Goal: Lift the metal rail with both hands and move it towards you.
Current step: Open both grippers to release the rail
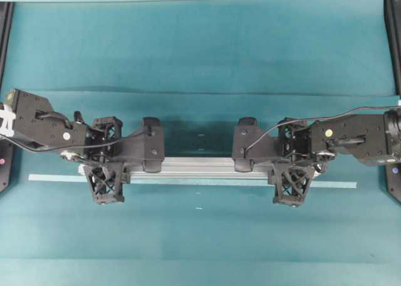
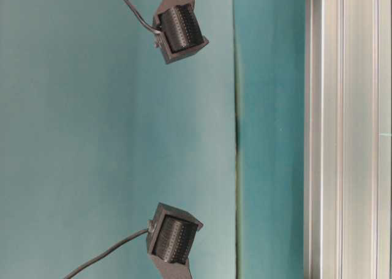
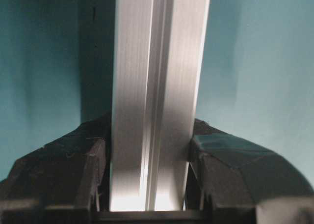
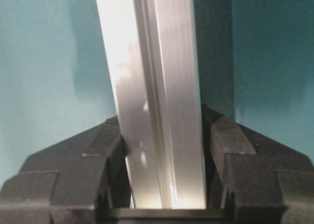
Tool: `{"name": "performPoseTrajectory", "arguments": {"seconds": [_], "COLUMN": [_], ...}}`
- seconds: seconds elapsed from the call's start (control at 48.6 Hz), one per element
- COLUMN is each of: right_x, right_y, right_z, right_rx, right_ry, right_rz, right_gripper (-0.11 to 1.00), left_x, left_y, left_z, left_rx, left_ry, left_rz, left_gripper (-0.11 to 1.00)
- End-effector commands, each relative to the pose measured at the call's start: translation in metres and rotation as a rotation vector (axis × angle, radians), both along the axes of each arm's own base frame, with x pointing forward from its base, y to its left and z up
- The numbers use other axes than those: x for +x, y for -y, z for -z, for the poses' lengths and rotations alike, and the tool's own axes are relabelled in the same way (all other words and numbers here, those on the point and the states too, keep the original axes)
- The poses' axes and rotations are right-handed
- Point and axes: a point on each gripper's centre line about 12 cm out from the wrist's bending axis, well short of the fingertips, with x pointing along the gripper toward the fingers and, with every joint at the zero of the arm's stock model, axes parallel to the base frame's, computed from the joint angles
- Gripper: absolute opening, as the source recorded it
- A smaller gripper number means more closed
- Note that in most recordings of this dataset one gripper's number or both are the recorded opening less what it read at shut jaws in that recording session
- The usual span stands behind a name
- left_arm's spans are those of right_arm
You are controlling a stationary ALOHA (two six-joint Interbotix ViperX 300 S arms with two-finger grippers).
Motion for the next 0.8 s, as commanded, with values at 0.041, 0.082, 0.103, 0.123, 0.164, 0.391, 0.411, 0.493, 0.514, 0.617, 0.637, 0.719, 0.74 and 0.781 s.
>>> {"name": "performPoseTrajectory", "arguments": {"seconds": [0.041, 0.082, 0.103, 0.123, 0.164, 0.391, 0.411, 0.493, 0.514, 0.617, 0.637, 0.719, 0.74, 0.781], "right_x": [0.0013, 0.0011, 0.0012, 0.0012, 0.0012, 0.0012, 0.0012, 0.0012, 0.0012, 0.001, 0.0013, 0.0012, 0.0012, 0.0007], "right_y": [-0.0024, -0.0024, -0.0023, -0.0023, -0.0023, -0.0023, -0.0023, -0.0023, -0.0023, -0.0024, -0.0024, -0.0031, -0.0032, -0.0032], "right_z": [0.0054, 0.0053, 0.0057, 0.0057, 0.0057, 0.0057, 0.0057, 0.0057, 0.0057, 0.0058, 0.0054, 0.0057, 0.0057, 0.006], "right_rx": [0.015, 0.015, 0.015, 0.015, 0.015, 0.021, 0.022, 0.023, 0.023, 0.023, 0.024, 0.026, 0.027, 0.027], "right_ry": [-0.007, -0.006, -0.006, -0.006, -0.006, -0.008, -0.008, -0.008, -0.008, -0.01, -0.01, -0.008, -0.008, -0.01], "right_rz": [0.025, 0.026, 0.026, 0.026, 0.028, 0.056, 0.059, 0.064, 0.064, 0.065, 0.067, 0.067, 0.068, 0.067], "right_gripper": [0.37, 0.37, 0.37, 0.37, 0.37, 0.37, 0.37, 0.37, 0.37, 0.37, 0.37, 0.37, 0.37, 0.37], "left_x": [0.0053, 0.0053, 0.0058, 0.0053, 0.0053, 0.0034, 0.0034, 0.0034, 0.0034, 0.0036, 0.0034, 0.0024, 0.0025, 0.0015], "left_y": [-0.0026, -0.0025, -0.0025, -0.0026, -0.0026, -0.0025, -0.0026, -0.0025, -0.0025, -0.0031, -0.0031, -0.0026, -0.0025, -0.003], "left_z": [-0.0081, -0.0081, -0.0085, -0.0081, -0.0081, -0.0069, -0.0069, -0.0069, -0.0069, -0.007, -0.0069, -0.0061, -0.0066, -0.0053], "left_rx": [-0.015, -0.016, -0.016, -0.015, -0.015, -0.016, -0.015, -0.017, -0.017, -0.015, -0.015, -0.016, -0.017, -0.017], "left_ry": [0.045, 0.045, 0.047, 0.045, 0.045, 0.04, 0.04, 0.04, 0.04, 0.042, 0.04, 0.037, 0.039, 0.034], "left_rz": [-0.045, -0.046, -0.046, -0.045, -0.045, -0.046, -0.045, -0.048, -0.048, -0.047, -0.047, -0.048, -0.049, -0.052], "left_gripper": [0.28, 0.28, 0.28, 0.28, 0.28, 0.28, 0.28, 0.28, 0.28, 0.29, 0.29, 0.42, 0.48, 0.58]}}
